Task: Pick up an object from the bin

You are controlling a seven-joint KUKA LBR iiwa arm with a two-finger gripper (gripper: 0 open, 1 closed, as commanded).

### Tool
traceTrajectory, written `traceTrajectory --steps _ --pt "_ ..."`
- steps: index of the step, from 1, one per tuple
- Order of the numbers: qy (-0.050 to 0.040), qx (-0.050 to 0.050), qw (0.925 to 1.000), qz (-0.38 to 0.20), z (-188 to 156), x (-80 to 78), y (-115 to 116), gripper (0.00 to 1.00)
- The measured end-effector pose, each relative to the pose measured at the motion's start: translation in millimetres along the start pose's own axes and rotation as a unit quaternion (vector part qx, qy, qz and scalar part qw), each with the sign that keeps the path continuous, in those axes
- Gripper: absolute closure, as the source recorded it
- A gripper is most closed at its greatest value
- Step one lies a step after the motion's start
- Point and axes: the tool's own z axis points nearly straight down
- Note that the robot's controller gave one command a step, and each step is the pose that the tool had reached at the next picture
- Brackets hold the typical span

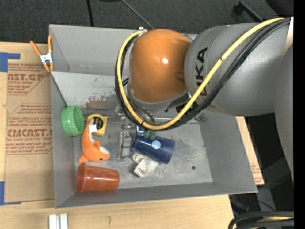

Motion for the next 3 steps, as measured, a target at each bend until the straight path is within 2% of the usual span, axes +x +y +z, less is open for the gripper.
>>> traceTrajectory --steps 1,2,3 --pt "-0.0037 -0.001 1.0 0.001 -4.8 -1.4 -1.2 0.0" --pt "-0.0047 -0.001 0.9994 -0.035 15.2 9.1 -42.9 0.0" --pt "-0.0042 0.0 0.9986 -0.053 48.0 15.7 -69.6 0.0"
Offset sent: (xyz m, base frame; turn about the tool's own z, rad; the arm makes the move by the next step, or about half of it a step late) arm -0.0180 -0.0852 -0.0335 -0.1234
